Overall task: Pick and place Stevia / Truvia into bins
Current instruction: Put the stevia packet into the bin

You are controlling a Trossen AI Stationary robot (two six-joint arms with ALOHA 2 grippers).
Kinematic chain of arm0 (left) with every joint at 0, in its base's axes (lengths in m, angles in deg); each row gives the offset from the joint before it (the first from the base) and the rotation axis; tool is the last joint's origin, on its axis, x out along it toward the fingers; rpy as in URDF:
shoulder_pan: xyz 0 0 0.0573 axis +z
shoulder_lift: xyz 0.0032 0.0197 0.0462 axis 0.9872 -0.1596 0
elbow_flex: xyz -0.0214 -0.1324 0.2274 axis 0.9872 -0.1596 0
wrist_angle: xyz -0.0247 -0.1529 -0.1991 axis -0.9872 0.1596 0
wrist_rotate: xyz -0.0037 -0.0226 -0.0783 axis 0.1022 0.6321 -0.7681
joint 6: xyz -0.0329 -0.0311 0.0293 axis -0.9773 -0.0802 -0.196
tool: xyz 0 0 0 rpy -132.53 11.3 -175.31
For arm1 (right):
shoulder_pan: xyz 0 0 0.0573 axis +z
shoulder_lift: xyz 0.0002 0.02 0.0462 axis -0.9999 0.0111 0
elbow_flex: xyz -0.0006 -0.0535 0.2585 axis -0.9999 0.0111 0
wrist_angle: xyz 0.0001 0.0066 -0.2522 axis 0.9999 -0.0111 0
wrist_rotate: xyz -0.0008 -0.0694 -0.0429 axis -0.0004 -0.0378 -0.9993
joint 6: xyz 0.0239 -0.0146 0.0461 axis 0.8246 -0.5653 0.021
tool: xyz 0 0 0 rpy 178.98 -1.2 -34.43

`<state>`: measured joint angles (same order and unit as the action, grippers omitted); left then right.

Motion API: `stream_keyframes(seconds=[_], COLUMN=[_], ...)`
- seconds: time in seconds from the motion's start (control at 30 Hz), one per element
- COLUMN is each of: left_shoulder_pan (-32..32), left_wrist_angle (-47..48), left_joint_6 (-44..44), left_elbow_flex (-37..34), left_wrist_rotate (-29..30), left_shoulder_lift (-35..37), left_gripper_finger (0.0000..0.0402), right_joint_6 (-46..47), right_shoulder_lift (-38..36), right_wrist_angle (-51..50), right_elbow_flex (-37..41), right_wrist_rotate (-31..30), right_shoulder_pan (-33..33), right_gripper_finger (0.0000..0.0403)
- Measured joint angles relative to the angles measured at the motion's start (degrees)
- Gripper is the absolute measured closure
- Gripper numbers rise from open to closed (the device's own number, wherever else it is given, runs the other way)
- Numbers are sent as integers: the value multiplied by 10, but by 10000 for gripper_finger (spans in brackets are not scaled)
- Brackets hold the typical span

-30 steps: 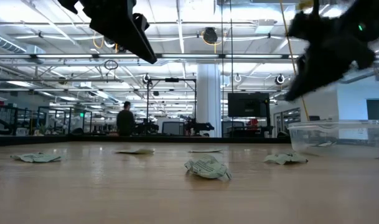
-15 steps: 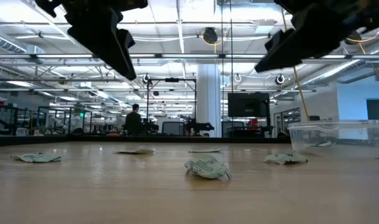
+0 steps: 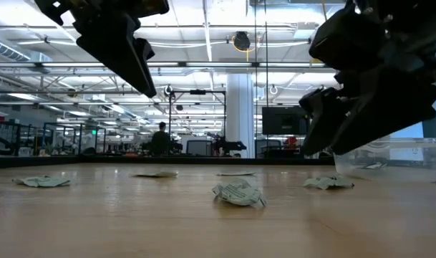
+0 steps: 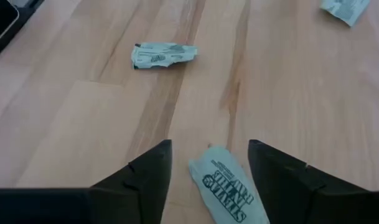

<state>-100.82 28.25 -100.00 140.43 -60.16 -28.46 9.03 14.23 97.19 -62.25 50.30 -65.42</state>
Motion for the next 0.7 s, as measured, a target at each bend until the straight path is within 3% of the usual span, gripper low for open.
stream_keyframes(seconds=[0.33, 0.6, 0.7], left_shoulder_pan=[0, 1, 1], left_wrist_angle=[-1, -2, -2], left_joint_6=[3, 0, 0], left_elbow_flex=[0, 0, 0], left_wrist_rotate=[0, 0, 0], left_shoulder_lift=[0, 0, 0], left_gripper_finger=[261, 261, 261], right_joint_6=[-42, -84, -89], right_shoulder_lift=[0, 14, 35], right_wrist_angle=[-87, -76, -41], right_elbow_flex=[0, -2, -2], right_wrist_rotate=[0, 1, 34], right_shoulder_pan=[-3, -34, -46], right_gripper_finger=[194, 194, 195])
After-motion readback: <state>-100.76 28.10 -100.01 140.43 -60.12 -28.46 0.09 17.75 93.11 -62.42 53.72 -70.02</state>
